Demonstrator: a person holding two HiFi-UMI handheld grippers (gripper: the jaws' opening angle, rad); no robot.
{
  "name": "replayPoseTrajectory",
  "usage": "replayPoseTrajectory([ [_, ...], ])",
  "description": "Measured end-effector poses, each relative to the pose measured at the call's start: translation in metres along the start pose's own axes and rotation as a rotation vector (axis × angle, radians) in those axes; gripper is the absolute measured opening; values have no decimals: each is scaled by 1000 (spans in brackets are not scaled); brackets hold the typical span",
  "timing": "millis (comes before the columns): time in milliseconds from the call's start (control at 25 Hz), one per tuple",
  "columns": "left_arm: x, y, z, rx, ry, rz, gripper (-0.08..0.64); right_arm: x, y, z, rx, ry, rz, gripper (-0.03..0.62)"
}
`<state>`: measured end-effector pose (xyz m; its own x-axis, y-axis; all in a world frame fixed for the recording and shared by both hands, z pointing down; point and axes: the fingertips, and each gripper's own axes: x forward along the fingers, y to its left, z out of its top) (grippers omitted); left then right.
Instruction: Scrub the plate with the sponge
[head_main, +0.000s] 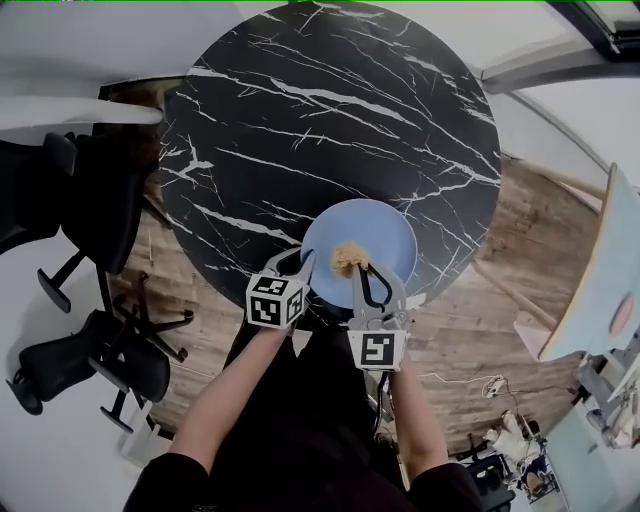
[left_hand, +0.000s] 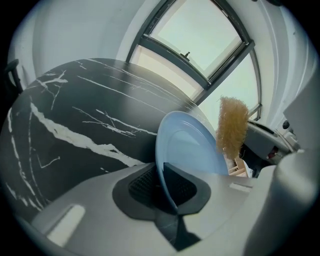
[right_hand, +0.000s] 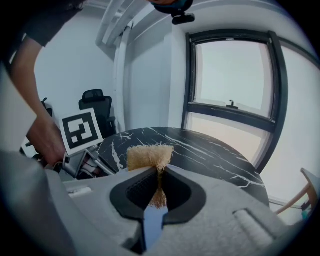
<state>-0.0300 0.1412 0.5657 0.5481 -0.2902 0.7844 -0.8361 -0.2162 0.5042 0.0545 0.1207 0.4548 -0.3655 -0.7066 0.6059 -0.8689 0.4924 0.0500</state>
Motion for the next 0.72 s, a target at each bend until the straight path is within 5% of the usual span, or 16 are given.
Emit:
replayPoseTrajectory([
  [240, -2, 4, -7, 33, 32, -20, 100, 35, 33, -24, -105, 80, 87, 29],
  [720, -1, 5, -6, 45, 31, -23, 48, 85, 76, -56, -428, 238, 214, 28],
])
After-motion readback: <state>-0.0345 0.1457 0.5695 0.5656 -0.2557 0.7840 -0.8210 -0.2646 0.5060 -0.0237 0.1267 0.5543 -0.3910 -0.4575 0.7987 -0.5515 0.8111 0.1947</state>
